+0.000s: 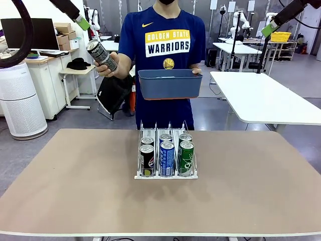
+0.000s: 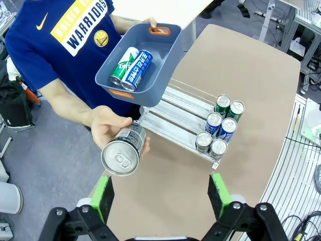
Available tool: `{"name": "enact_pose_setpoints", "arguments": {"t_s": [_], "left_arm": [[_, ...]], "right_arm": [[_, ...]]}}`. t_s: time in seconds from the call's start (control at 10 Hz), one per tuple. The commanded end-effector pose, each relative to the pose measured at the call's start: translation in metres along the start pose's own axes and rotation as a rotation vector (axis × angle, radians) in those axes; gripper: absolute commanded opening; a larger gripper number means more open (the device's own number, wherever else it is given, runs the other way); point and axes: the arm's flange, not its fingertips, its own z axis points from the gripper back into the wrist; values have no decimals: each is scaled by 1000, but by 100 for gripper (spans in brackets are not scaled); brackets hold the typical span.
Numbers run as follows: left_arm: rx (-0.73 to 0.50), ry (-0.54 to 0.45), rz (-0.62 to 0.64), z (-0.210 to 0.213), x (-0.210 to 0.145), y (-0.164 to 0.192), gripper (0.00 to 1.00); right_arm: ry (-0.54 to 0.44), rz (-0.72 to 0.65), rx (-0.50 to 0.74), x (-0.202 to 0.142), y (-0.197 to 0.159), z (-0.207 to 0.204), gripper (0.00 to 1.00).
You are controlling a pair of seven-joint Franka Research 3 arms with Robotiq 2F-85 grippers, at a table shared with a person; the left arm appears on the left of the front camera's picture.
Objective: Fill the beverage cans into the dispenser.
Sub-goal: Pick up the Pepsi coke handed by the human.
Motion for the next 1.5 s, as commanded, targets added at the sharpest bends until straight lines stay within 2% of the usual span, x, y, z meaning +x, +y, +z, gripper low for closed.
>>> {"name": "enact_pose_setpoints", "arguments": {"t_s": [0.0,1.4], "left_arm": [[6,-7,2,0,-2,0,100],[6,-7,2,0,-2,0,100]], "right_arm": [[9,-7,-2,0,1,-1,100],[9,-7,-2,0,1,-1,100]]}}
